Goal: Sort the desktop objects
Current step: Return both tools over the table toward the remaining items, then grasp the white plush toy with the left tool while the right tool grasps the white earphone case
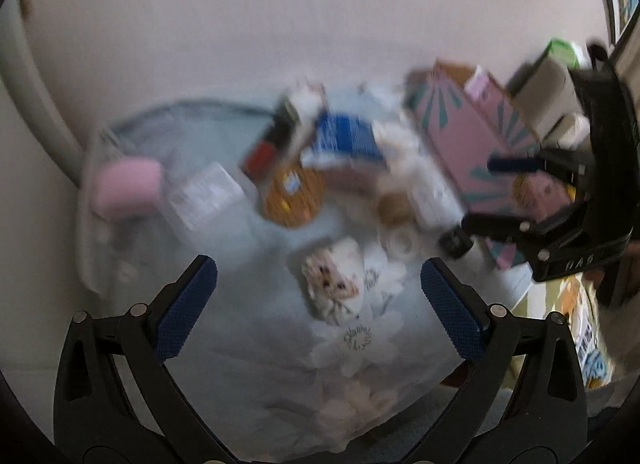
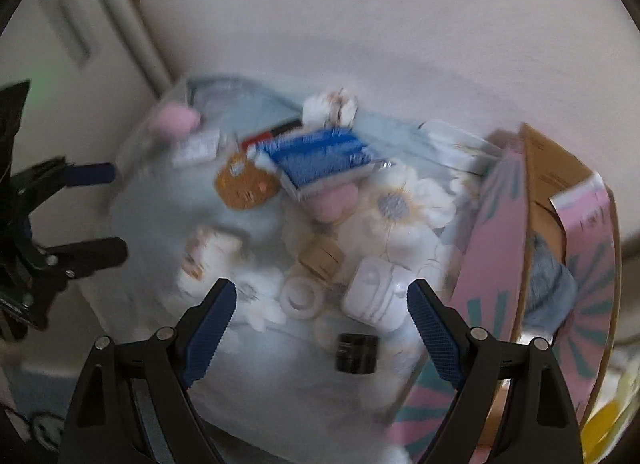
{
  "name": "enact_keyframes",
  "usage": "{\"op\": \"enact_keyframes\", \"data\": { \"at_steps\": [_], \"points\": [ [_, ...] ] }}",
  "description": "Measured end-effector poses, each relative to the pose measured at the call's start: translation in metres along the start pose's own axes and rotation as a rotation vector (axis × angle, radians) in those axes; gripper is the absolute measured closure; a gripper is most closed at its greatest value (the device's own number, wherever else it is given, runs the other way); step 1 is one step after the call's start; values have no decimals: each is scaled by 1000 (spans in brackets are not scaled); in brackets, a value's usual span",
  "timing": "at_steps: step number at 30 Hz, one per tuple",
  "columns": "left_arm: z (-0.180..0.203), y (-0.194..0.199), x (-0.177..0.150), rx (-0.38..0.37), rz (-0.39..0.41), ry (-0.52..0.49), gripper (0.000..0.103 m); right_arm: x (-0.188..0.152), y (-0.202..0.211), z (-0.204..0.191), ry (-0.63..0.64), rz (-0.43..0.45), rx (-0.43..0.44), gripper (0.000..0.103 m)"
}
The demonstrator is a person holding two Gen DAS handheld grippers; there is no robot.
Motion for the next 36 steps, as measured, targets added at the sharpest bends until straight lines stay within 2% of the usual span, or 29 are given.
{"op": "enact_keyframes", "data": {
  "at_steps": [4,7,14,19,23,24,25,26,28,29,31,36],
  "points": [
    [14,-38,-16,5,-44,-47,7,-7,-19,11,194,-154,19,18],
    [22,-55,-23,23,-45,-87,8,-8,-34,24,353,-308,8,18],
    [33,-77,-31,37,-56,-96,13,-19,-72,39,523,-534,-1,18],
    [35,-81,-29,50,-49,-95,17,-25,-88,43,560,-592,-16,18],
    [34,-82,-28,75,-35,-112,32,-32,-95,48,577,-615,-39,18],
    [32,-81,-28,111,-37,-77,37,-34,-95,48,578,-617,-38,18],
    [31,-80,-28,130,-31,-88,44,-35,-95,49,577,-618,-38,18],
    [30,-79,-28,138,-28,-92,47,-36,-94,49,572,-619,-33,22],
    [27,-75,-27,134,-21,-86,61,-39,-91,48,549,-617,11,38],
    [25,-74,-26,130,-22,-79,64,-40,-89,48,530,-613,33,39],
    [20,-71,-24,124,-25,-62,70,-42,-87,51,508,-603,24,39],
    [13,-62,-20,105,-34,-27,73,-48,-80,52,487,-572,28,43]
  ]
}}
Point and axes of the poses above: each gripper's, at about its wrist camera, not at the fingertips, and y roughly against the way its jaws point, z to its right, x to its top, the point moved 7 cm from there along -y, roughly the way its jaws point, and after that the axes turned 15 degrees about x, right-handed, at the moved point
